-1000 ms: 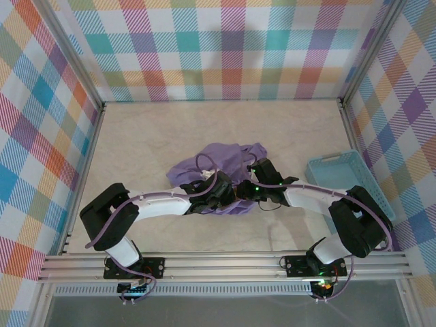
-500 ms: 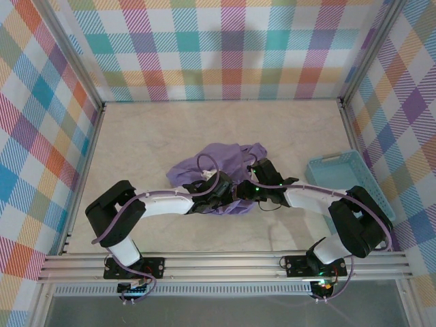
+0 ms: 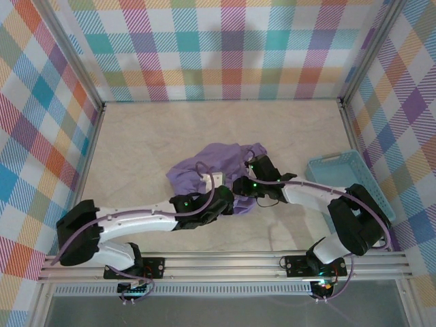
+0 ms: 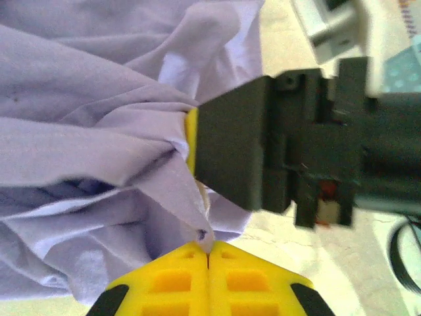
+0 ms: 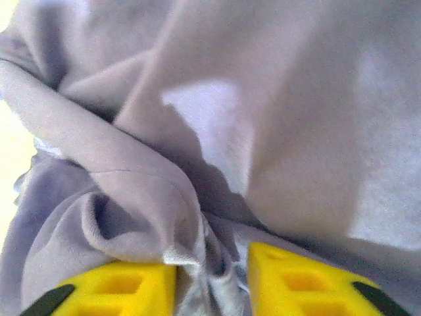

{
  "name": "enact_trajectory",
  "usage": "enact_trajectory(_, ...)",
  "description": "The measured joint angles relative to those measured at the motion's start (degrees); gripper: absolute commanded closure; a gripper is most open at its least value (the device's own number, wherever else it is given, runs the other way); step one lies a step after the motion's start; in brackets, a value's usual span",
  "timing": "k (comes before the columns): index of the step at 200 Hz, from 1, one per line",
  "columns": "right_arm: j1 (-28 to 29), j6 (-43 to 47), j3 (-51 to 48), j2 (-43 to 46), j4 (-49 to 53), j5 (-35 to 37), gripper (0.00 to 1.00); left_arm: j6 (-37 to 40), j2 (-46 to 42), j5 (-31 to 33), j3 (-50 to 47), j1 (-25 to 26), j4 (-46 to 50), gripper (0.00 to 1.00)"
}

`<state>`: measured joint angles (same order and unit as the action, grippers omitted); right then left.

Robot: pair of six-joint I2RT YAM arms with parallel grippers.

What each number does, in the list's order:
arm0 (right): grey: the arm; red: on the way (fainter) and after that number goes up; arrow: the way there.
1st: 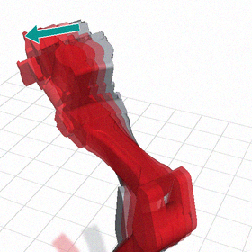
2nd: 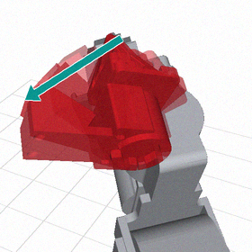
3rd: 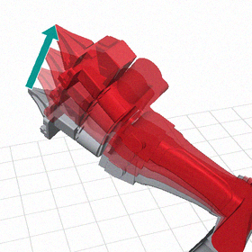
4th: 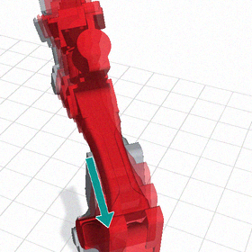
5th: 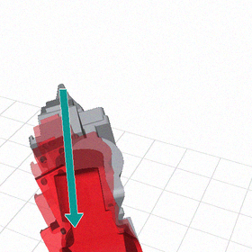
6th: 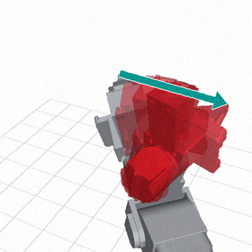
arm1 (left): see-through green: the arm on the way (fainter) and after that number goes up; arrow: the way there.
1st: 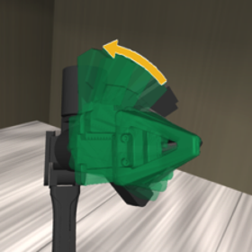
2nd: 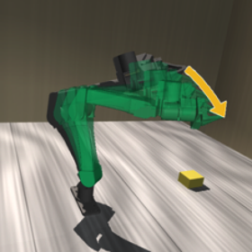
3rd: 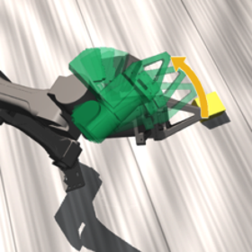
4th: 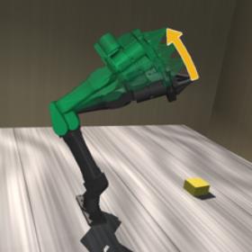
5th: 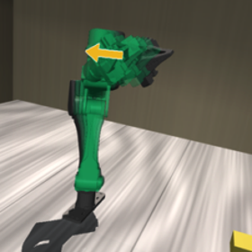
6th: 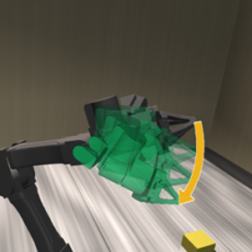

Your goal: Fold the inside-out t-shirt

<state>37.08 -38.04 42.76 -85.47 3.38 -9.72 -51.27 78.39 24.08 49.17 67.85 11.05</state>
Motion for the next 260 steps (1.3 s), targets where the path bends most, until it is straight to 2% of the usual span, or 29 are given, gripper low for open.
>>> enact_trajectory(33,0.00,1.40,0.52,1.77,1.27,-0.37,0.47,0.13,-4.68,5.88,-0.28,1.88,4.90,1.00)
enact_trajectory(60,0.00,3.69,0.42,8.52,3.58,1.88,0.36,0.37,-10.40,10.97,-0.61,1.88,8.96,1.00)
enact_trajectory(81,-0.13,6.19,0.68,12.66,6.08,6.03,0.32,0.35,-17.97,16.48,-1.16,1.86,13.66,1.00)
enact_trajectory(103,-1.60,7.85,1.57,12.15,9.64,9.75,0.31,0.28,-26.25,21.49,-1.18,0.59,19.47,1.00)
enact_trajectory(141,-6.88,8.07,2.05,7.58,13.75,12.17,0.30,0.28,-35.67,26.91,-1.11,-7.65,31.56,1.00)
enact_trajectory(190,-8.55,7.39,3.39,1.90,14.71,11.32,0.32,0.76,-36.57,27.82,0.61,-20.20,44.30,1.00)
enact_trajectory(222,-8.57,8.22,7.08,-1.11,13.16,8.11,0.42,3.39,-35.34,25.68,1.31,-26.80,46.23,1.00)
enact_trajectory(260,-8.02,8.74,11.63,-5.09,10.78,3.43,0.45,5.95,-33.68,21.84,1.27,-29.79,45.57,1.00)
